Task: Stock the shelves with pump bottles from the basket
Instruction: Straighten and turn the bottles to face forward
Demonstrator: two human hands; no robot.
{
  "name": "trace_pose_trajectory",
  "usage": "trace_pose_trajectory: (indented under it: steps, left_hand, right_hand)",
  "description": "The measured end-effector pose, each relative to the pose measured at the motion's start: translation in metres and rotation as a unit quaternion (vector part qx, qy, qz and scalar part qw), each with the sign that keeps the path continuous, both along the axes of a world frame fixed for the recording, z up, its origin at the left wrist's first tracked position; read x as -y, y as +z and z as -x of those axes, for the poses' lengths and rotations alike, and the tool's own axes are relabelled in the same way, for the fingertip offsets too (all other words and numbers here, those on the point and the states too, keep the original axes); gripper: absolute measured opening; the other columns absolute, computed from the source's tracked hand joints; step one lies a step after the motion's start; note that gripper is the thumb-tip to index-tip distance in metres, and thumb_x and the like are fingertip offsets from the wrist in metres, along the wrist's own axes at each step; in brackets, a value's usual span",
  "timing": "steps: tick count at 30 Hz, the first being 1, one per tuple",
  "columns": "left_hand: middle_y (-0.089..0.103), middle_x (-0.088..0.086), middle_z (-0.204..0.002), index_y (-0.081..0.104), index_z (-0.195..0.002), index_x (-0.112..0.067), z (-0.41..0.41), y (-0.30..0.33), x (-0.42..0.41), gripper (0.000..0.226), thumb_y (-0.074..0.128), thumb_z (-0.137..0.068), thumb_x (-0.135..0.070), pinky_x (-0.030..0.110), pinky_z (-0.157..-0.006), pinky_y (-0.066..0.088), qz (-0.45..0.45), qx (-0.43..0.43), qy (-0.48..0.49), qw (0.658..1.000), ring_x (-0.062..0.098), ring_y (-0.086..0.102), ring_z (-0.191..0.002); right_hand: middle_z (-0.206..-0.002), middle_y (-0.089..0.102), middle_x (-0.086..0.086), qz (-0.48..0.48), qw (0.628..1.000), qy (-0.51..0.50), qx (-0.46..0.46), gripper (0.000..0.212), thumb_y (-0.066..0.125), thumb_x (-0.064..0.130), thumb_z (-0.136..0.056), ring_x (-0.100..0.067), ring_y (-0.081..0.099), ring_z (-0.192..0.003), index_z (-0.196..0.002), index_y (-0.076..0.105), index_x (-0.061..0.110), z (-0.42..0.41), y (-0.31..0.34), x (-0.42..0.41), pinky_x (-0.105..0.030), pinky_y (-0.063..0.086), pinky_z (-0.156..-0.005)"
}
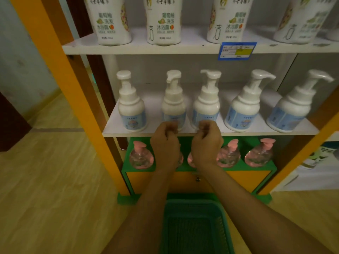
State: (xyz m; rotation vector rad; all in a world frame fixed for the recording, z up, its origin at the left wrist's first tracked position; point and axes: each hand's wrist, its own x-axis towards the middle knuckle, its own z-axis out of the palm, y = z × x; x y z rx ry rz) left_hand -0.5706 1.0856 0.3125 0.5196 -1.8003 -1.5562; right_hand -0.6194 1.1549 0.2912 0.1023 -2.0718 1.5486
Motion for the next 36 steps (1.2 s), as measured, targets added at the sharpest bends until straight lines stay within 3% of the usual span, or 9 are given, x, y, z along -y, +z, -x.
trace_pose_trajectory:
  steps: [2, 5, 7, 11, 20, 25, 29, 34, 36]
  left_hand:
    - [0.067, 0.002, -0.102, 0.065, -0.103, -0.012, 0.007, 0.000, -0.014, 0.030, 0.042, -0.089, 0.003, 0.030, -0.088, 0.053, 0.025, 0.012, -0.051, 0.998, 0.015, 0.060, -0.097]
    - [0.058, 0.000, -0.129, 0.057, -0.126, -0.013, 0.018, 0.000, -0.031, 0.042, 0.041, -0.090, 0.001, 0.029, -0.104, 0.041, 0.006, 0.019, -0.129, 0.991, 0.008, 0.050, -0.116]
    - [0.057, -0.004, -0.132, 0.055, -0.128, -0.019, 0.026, -0.001, -0.038, 0.045, 0.041, -0.088, -0.005, 0.036, -0.106, 0.043, -0.003, 0.011, -0.165, 0.986, 0.011, 0.053, -0.121]
    - [0.059, -0.001, -0.132, 0.053, -0.131, -0.024, 0.038, -0.005, -0.042, 0.050, 0.044, -0.085, -0.009, 0.043, -0.104, 0.046, -0.051, 0.022, -0.172, 0.983, 0.017, 0.056, -0.122]
    - [0.065, -0.002, -0.123, 0.058, -0.127, -0.020, 0.040, -0.008, -0.049, 0.048, 0.044, -0.086, 0.002, 0.029, -0.100, 0.049, -0.026, 0.025, -0.171, 0.985, 0.011, 0.059, -0.114]
    - [0.065, 0.000, -0.122, 0.061, -0.124, -0.014, 0.038, -0.006, -0.052, 0.042, 0.044, -0.088, 0.000, 0.028, -0.100, 0.047, -0.017, 0.031, -0.124, 0.992, 0.013, 0.058, -0.113]
    - [0.067, 0.004, -0.105, 0.066, -0.105, -0.009, 0.032, -0.001, -0.072, 0.028, 0.045, -0.089, 0.000, 0.029, -0.091, 0.049, 0.025, 0.011, -0.027, 0.999, 0.016, 0.060, -0.099]
    - [0.058, 0.003, -0.129, 0.055, -0.128, -0.011, 0.043, 0.009, -0.105, 0.043, 0.041, -0.090, 0.002, 0.024, -0.101, 0.040, -0.009, 0.036, -0.161, 0.986, 0.012, 0.052, -0.118]
    - [0.052, -0.001, -0.138, 0.050, -0.134, -0.017, 0.051, 0.008, -0.113, 0.049, 0.041, -0.088, -0.003, 0.026, -0.106, 0.037, -0.023, 0.052, -0.215, 0.975, 0.009, 0.048, -0.122]
  right_hand:
    - [-0.095, 0.063, -0.012, 0.012, 1.000, -0.023, 0.007, 0.022, 0.049, -0.011, -0.080, -0.024, 0.058, -0.091, -0.096, 0.058, 0.002, 0.005, 0.002, -0.012, -0.029, 0.046, -0.080]
    - [-0.101, 0.056, -0.009, 0.013, 0.999, -0.013, 0.034, 0.030, 0.055, -0.009, -0.077, -0.022, 0.054, -0.095, -0.105, 0.055, 0.002, 0.009, 0.003, -0.025, -0.028, 0.045, -0.082]
    - [-0.108, 0.057, -0.009, 0.012, 0.999, 0.010, 0.038, 0.037, 0.056, -0.008, -0.077, -0.020, 0.053, -0.098, -0.112, 0.055, 0.002, 0.010, 0.004, -0.029, -0.029, 0.047, -0.084]
    - [-0.107, 0.059, -0.007, 0.033, 0.997, 0.052, 0.056, 0.044, 0.049, -0.014, -0.076, -0.014, 0.053, -0.097, -0.117, 0.055, 0.002, 0.015, 0.010, -0.035, -0.004, 0.039, -0.073]
    - [-0.115, 0.062, -0.011, 0.002, 0.999, 0.043, 0.033, 0.044, 0.053, -0.009, -0.077, -0.024, 0.058, -0.107, -0.120, 0.056, 0.003, 0.026, 0.004, -0.043, -0.029, 0.049, -0.089]
    - [-0.121, 0.060, -0.012, -0.036, 0.998, 0.037, 0.042, 0.045, 0.051, -0.009, -0.080, -0.022, 0.055, -0.112, -0.123, 0.055, 0.004, 0.025, 0.004, -0.049, -0.017, 0.039, -0.089]
    - [-0.101, 0.061, -0.012, -0.012, 0.999, -0.036, -0.010, 0.032, 0.049, -0.012, -0.077, -0.024, 0.056, -0.095, -0.104, 0.059, 0.002, 0.023, 0.008, -0.062, -0.028, 0.046, -0.082]
    - [-0.102, 0.057, -0.016, 0.045, 0.991, -0.123, 0.017, 0.030, 0.048, -0.010, -0.077, -0.024, 0.053, -0.094, -0.104, 0.054, 0.003, 0.035, 0.013, -0.094, -0.022, 0.038, -0.079]
    - [-0.112, 0.056, -0.015, 0.044, 0.991, -0.104, 0.066, 0.038, 0.050, -0.009, -0.079, -0.026, 0.054, -0.104, -0.115, 0.051, 0.004, 0.039, 0.011, -0.107, -0.030, 0.044, -0.088]
